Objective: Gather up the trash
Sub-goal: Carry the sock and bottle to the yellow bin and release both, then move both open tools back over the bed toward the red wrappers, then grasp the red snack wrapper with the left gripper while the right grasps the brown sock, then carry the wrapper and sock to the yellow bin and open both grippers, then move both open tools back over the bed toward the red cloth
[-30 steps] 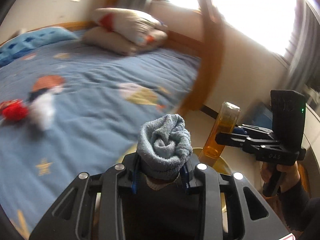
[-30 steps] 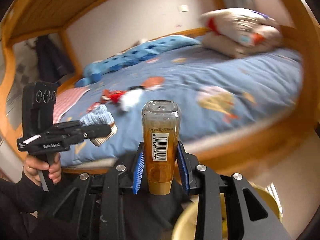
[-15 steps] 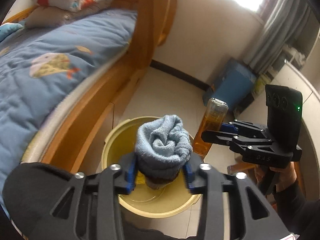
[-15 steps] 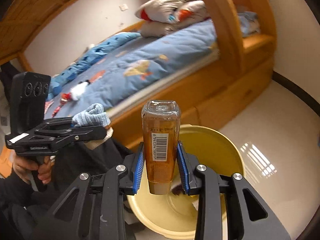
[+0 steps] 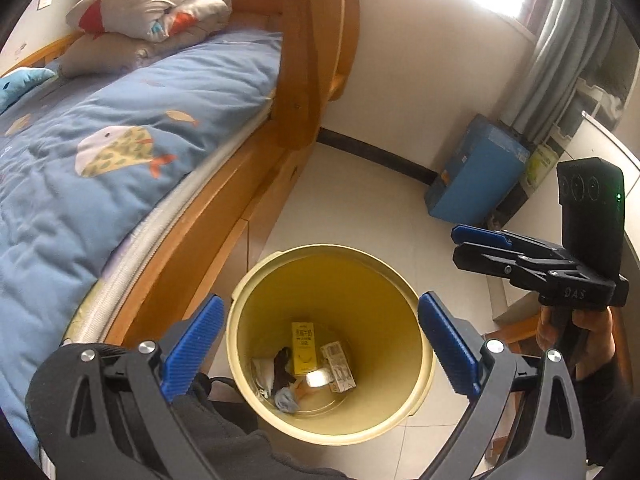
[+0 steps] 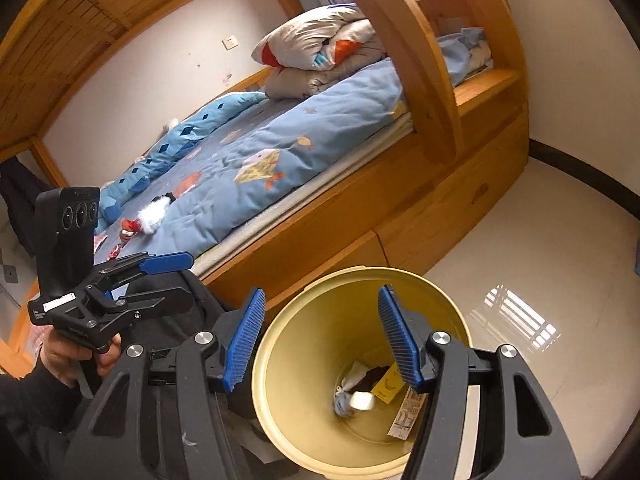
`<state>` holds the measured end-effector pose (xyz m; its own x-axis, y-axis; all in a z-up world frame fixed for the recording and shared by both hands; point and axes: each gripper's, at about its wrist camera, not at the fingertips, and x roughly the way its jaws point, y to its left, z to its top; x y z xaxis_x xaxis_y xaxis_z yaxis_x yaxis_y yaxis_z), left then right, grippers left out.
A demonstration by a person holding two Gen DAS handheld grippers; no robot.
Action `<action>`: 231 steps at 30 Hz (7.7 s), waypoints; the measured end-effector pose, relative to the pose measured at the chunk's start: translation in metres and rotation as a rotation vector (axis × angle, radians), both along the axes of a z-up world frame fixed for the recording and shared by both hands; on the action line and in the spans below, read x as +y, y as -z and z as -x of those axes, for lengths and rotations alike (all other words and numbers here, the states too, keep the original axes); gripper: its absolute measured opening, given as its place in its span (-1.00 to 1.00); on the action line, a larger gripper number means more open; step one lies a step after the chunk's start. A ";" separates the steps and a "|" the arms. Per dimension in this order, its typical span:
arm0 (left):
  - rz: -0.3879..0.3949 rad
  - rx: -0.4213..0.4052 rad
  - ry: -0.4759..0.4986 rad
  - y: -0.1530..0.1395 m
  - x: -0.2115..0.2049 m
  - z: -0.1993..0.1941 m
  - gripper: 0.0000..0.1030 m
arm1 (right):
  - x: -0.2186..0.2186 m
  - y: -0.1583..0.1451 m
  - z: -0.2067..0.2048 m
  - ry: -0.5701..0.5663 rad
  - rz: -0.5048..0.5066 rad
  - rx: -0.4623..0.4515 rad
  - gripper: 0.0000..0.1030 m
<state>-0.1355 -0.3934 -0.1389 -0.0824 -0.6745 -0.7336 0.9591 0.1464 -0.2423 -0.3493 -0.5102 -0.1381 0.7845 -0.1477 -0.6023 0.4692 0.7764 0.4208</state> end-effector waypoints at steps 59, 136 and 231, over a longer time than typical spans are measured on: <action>0.071 -0.220 -1.170 -0.055 0.358 -0.332 0.92 | 0.264 -0.074 -0.478 -0.696 0.163 -0.209 0.83; 0.173 -0.040 -0.943 -0.069 0.329 -0.325 -0.53 | 0.261 -0.067 -0.477 -0.692 0.198 -0.054 -0.32; 0.116 -0.234 -0.837 -0.081 0.206 -0.201 0.92 | 0.151 -0.095 -0.286 -0.379 0.408 -0.148 0.84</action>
